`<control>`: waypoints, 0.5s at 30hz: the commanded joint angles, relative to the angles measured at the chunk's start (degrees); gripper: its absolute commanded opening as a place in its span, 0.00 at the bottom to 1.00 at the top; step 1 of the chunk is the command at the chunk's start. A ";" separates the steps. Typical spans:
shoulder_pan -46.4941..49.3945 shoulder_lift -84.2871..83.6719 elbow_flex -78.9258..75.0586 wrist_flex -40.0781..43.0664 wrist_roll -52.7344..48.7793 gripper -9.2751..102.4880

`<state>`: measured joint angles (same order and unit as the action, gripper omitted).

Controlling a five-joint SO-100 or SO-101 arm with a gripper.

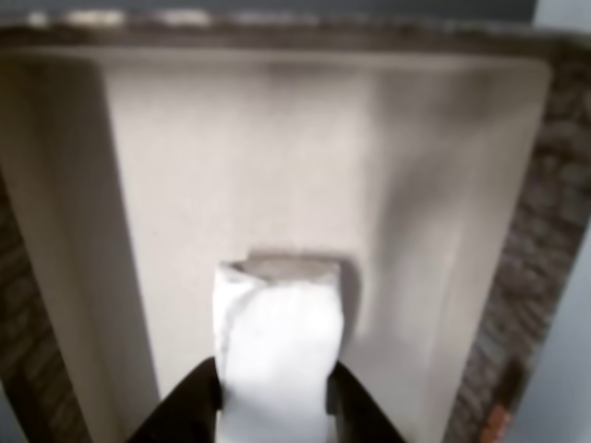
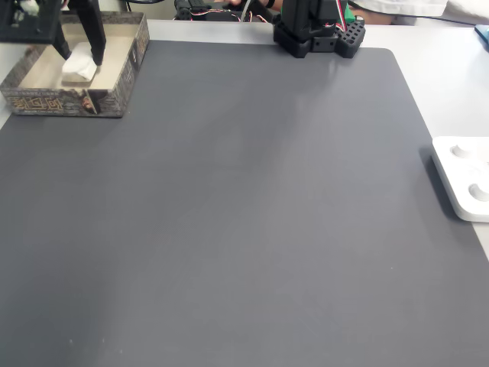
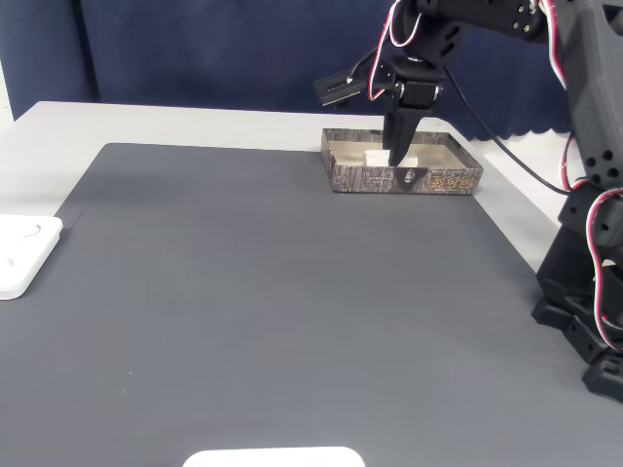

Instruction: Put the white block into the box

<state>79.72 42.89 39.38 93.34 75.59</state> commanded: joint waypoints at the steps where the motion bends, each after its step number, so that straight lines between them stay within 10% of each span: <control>1: 0.53 2.55 -2.20 -0.62 -1.14 0.10; 15: 0.53 4.04 -0.97 -2.02 -0.88 0.29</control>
<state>80.07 42.89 39.38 91.93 74.79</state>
